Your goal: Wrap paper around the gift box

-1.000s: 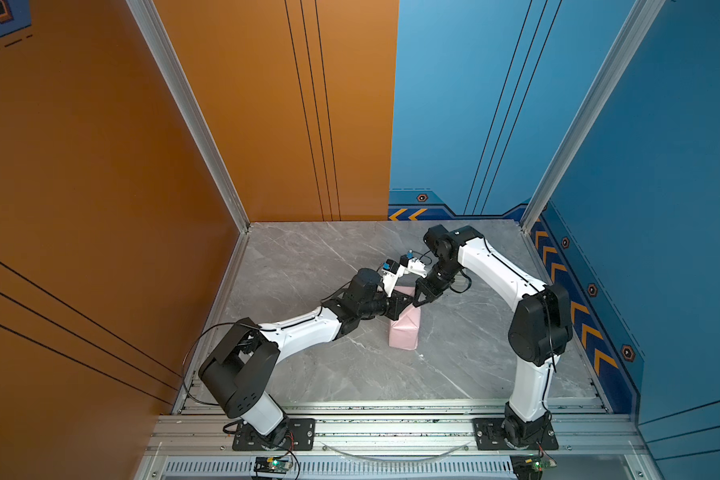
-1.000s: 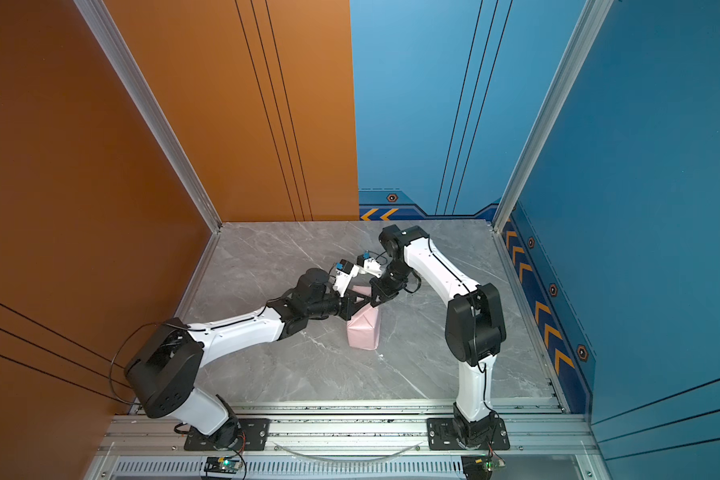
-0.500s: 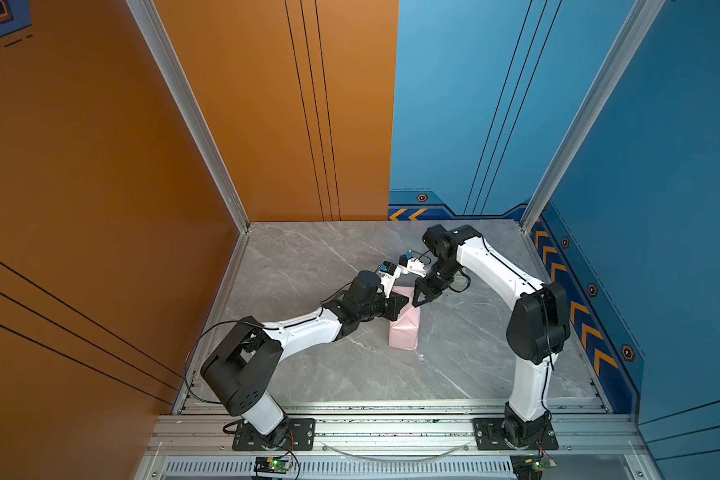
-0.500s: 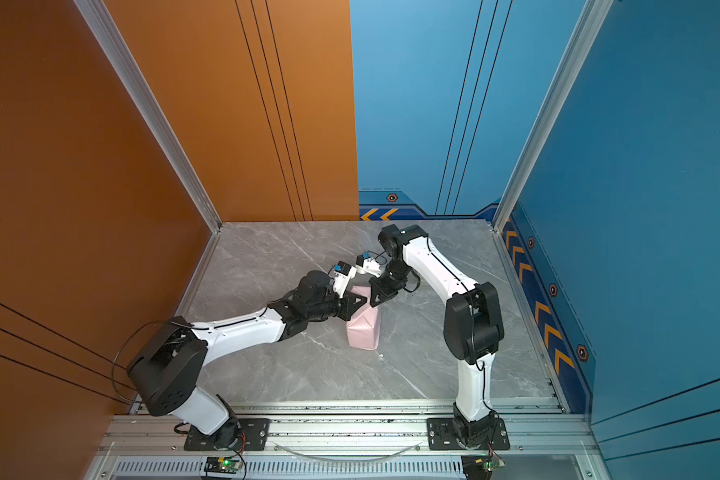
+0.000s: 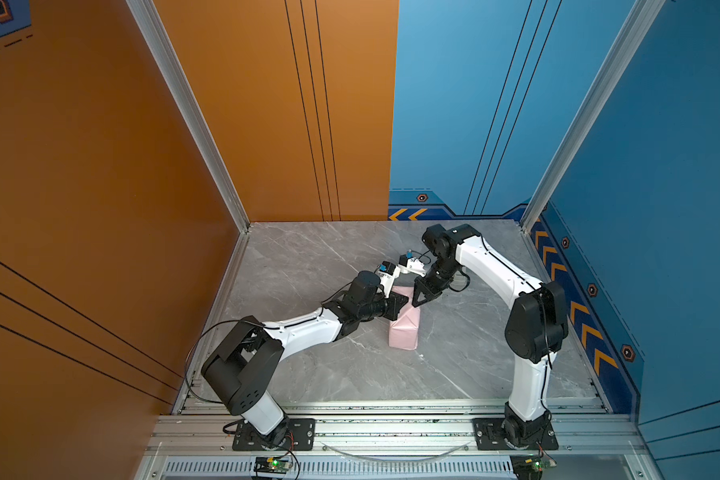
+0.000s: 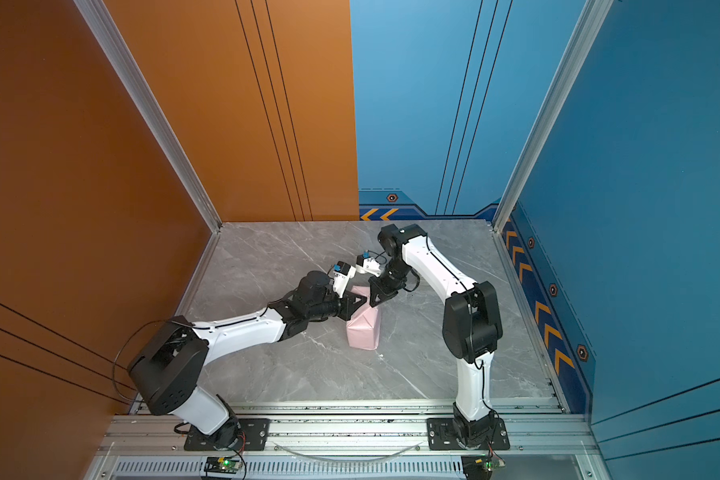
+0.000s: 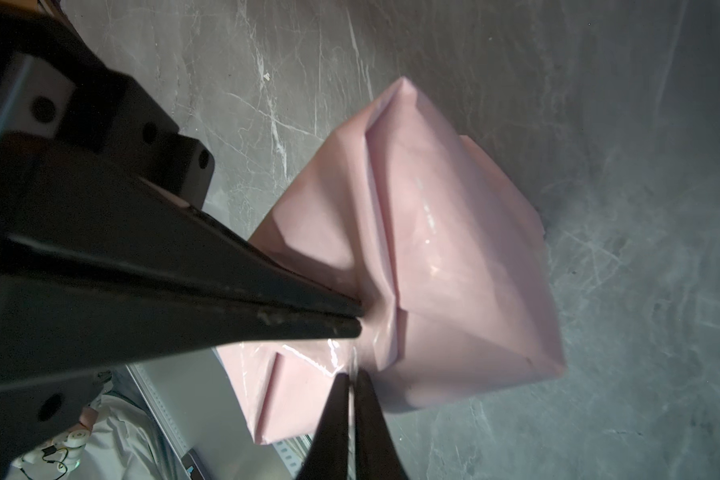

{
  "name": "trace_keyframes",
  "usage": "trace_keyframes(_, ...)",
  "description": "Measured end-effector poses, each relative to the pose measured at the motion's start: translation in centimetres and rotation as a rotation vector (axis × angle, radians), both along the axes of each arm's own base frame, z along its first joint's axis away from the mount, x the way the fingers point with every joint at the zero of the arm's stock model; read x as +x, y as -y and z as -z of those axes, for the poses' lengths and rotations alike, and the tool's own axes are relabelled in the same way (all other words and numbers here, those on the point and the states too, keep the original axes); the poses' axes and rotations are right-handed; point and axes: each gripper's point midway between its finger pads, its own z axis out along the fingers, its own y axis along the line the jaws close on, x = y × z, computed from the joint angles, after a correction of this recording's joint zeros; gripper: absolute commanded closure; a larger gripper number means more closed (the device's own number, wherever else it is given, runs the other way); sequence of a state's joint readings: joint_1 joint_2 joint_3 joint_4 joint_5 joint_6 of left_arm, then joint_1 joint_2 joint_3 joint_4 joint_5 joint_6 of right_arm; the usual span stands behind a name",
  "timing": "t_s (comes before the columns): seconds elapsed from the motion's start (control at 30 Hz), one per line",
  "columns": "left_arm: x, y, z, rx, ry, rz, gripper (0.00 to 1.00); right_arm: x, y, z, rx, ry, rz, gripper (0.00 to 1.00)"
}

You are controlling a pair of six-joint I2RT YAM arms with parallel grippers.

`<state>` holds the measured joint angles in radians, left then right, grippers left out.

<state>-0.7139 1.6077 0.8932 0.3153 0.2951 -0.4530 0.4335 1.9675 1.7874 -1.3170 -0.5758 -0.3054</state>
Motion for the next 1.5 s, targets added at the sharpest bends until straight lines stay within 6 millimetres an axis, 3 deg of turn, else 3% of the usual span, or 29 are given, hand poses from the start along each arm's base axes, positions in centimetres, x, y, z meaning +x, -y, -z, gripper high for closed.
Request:
trace_keyframes(0.33,0.0,0.0,0.1,0.029,0.016,0.007,0.99,0.2,-0.2,-0.5,-0.012,-0.011,0.045,0.73)
trace_keyframes(0.57,0.0,0.0,0.2,0.043,0.027,0.008,1.00,0.4,-0.1,-0.6,-0.026,-0.018,0.081,0.69)
trace_keyframes(1.0,0.0,0.0,0.1,0.055,0.033,0.001,1.00,1.8,2.1,-0.1,-0.103,-0.004,0.170,0.59)
trace_keyframes(1.5,-0.1,0.1,0.1,0.072,0.039,0.005,1.00,0.9,2.7,1.3,0.031,-0.072,0.266,0.63)
